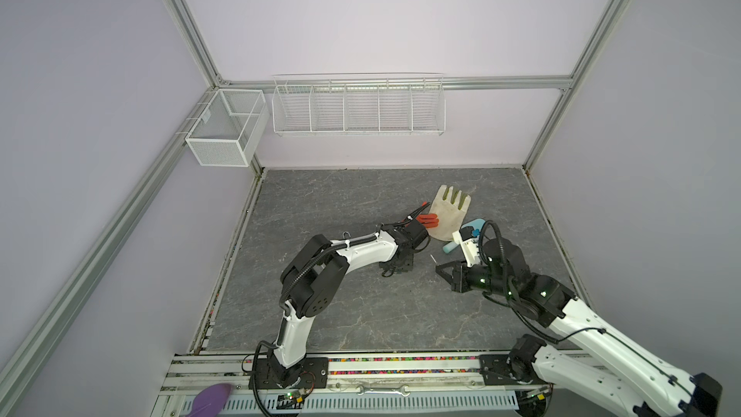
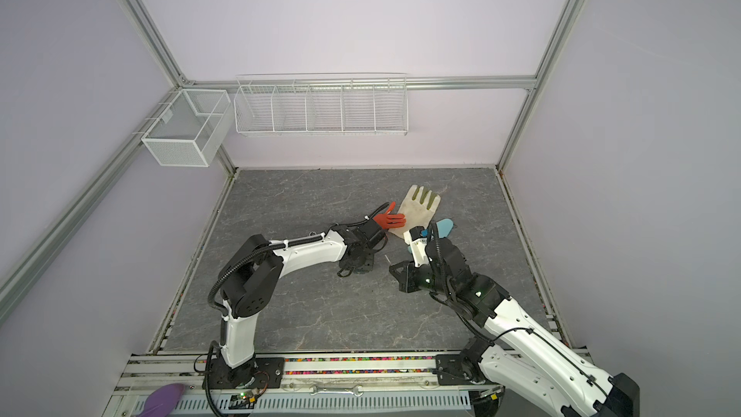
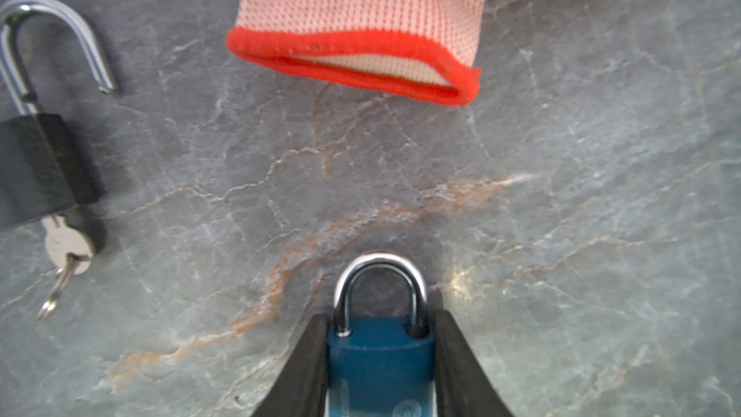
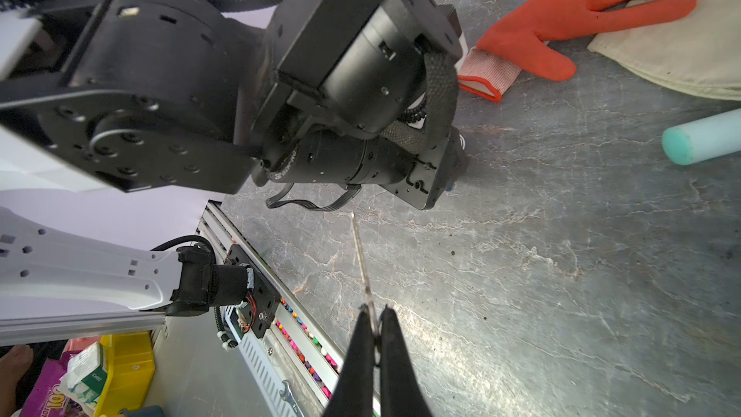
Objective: Unlock with the key
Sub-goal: 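Lift the blue padlock with the left gripper while the right gripper approaches it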
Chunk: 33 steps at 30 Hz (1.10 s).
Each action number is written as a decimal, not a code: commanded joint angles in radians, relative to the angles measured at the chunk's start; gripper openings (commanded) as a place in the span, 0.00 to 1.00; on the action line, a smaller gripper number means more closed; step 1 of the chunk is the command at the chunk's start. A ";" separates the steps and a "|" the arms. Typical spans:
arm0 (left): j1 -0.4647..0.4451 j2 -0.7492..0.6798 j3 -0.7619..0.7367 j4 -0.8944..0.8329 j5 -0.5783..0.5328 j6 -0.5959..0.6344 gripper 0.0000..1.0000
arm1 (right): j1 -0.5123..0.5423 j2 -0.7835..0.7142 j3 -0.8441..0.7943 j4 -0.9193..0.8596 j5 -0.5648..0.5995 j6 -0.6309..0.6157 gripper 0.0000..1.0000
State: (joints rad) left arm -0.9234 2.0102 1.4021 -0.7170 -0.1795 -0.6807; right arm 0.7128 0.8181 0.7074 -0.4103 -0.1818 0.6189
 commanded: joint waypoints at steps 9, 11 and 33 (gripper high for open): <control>-0.006 -0.274 -0.075 0.036 -0.054 -0.107 0.00 | -0.003 -0.056 0.077 -0.163 0.103 -0.040 0.06; -0.006 -0.328 -0.099 0.053 -0.054 -0.136 0.00 | 0.003 -0.054 0.091 -0.194 0.128 -0.044 0.06; -0.006 -0.869 -0.471 0.345 -0.101 -0.497 0.00 | 0.311 0.232 0.207 -0.046 0.364 0.030 0.07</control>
State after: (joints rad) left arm -0.9237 1.1843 0.9379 -0.4210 -0.2428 -1.1221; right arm 1.0023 1.0271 0.8791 -0.5575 0.1486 0.6212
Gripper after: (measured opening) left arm 0.356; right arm 0.068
